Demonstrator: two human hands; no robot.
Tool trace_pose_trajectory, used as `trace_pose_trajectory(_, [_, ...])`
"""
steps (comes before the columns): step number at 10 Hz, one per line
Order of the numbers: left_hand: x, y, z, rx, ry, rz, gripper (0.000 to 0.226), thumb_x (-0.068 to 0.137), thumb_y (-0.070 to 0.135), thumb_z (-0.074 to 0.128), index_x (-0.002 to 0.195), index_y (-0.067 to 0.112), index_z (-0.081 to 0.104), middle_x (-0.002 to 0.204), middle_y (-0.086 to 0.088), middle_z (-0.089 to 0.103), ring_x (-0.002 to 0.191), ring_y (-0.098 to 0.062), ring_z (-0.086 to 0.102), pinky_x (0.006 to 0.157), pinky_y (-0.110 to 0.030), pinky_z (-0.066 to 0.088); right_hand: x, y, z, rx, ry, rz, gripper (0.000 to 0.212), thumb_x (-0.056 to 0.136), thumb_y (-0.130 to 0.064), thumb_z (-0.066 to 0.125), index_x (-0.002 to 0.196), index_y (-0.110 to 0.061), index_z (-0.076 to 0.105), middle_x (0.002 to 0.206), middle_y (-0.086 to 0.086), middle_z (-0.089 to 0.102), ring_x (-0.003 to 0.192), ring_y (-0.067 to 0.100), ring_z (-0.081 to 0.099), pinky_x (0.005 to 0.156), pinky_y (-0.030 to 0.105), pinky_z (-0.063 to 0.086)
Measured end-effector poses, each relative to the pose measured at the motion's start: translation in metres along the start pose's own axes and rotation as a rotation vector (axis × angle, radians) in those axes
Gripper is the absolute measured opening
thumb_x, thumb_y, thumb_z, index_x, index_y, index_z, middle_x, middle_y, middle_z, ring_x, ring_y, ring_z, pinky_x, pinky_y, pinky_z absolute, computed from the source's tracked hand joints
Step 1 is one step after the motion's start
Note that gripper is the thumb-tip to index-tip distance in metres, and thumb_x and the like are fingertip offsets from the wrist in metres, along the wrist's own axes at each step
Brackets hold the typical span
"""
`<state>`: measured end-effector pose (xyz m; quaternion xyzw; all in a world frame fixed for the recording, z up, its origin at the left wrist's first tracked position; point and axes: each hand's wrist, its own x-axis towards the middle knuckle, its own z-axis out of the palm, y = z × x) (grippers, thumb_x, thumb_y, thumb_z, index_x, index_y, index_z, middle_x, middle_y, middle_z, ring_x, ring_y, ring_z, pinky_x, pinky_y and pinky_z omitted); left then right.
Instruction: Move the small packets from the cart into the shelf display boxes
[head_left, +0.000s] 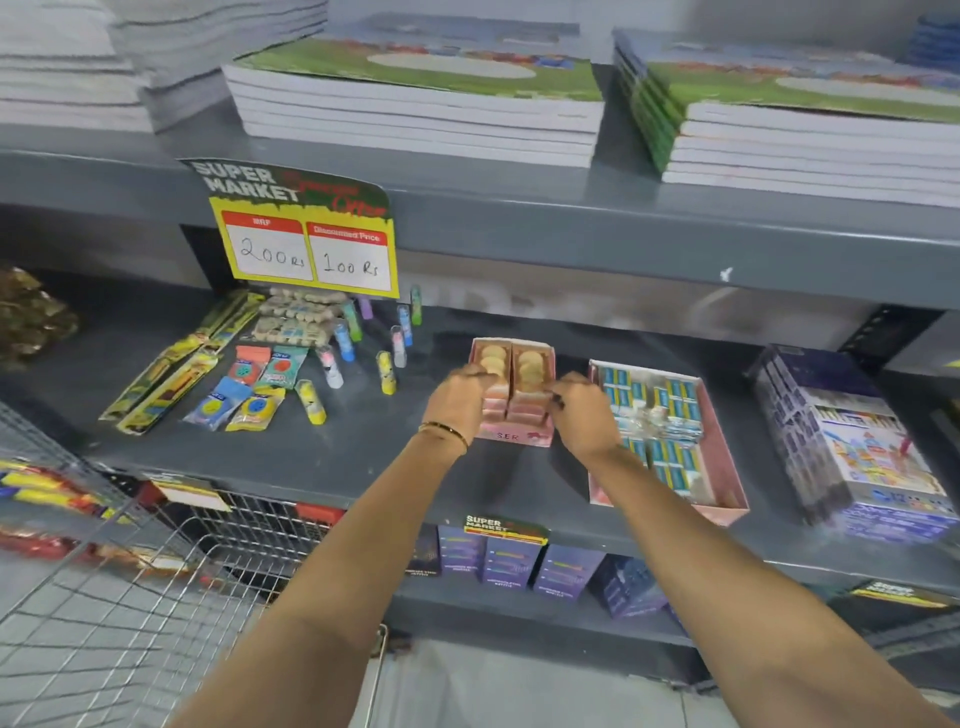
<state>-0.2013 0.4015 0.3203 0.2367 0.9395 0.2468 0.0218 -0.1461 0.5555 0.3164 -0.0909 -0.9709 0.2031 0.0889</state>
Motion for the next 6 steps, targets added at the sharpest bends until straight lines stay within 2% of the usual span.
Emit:
trace_pose_trajectory(2, [0.008, -0.008, 0.000, 0.101, 0.042, 0.047, 0.039, 0.079, -0.004, 0.048, 0.109, 0.015, 0.062, 0.114, -0.013, 0.063, 0.105, -0.030, 0.055, 0.085, -0.041, 0.051, 0.006, -0.011, 0.007, 0.014, 0.041, 0.052, 0.025, 0.086, 0.001, 0.054, 0.103, -0.007, 0.070, 0.099, 0.021, 0.063, 0.086, 0.038, 0.065, 0.078, 0.036, 0.052])
trace_pose_trajectory(3, [0.009, -0.011, 0.002, 0.092, 0.044, 0.057, 0.035, 0.079, 0.001, 0.048, 0.109, 0.014, 0.062, 0.111, -0.014, 0.062, 0.104, -0.031, 0.055, 0.082, -0.040, 0.050, 0.005, -0.013, 0.008, -0.003, 0.048, 0.057, 0.027, 0.087, 0.000, 0.052, 0.108, -0.008, 0.068, 0.102, 0.022, 0.063, 0.088, 0.038, 0.065, 0.077, 0.037, 0.052])
trace_pose_trajectory(4, [0.007, -0.011, 0.003, 0.130, 0.015, 0.062, 0.037, 0.080, -0.002, 0.048, 0.112, 0.012, 0.058, 0.115, -0.013, 0.061, 0.107, -0.030, 0.053, 0.083, -0.040, 0.051, 0.001, -0.018, 0.007, -0.051, 0.030, 0.076, 0.028, 0.089, -0.002, 0.051, 0.112, -0.008, 0.065, 0.108, 0.021, 0.060, 0.092, 0.039, 0.064, 0.079, 0.039, 0.053])
trace_pose_trajectory(5, [0.000, -0.013, 0.009, 0.123, 0.051, 0.109, 0.039, 0.084, 0.002, 0.051, 0.122, 0.010, 0.049, 0.131, -0.012, 0.053, 0.120, -0.029, 0.047, 0.093, -0.039, 0.049, -0.007, -0.020, 0.008, -0.101, 0.040, 0.069, 0.038, 0.089, -0.002, 0.050, 0.126, -0.008, 0.056, 0.120, 0.019, 0.054, 0.102, 0.038, 0.061, 0.085, 0.041, 0.053])
trace_pose_trajectory(6, [-0.013, -0.009, 0.010, 0.148, 0.079, 0.131, 0.046, 0.089, 0.012, 0.052, 0.132, 0.011, 0.038, 0.145, -0.008, 0.040, 0.137, -0.024, 0.030, 0.106, -0.038, 0.039, -0.019, -0.020, 0.005, -0.102, 0.073, 0.063, 0.050, 0.089, -0.004, 0.053, 0.137, -0.007, 0.042, 0.130, 0.018, 0.049, 0.117, 0.035, 0.051, 0.096, 0.041, 0.048])
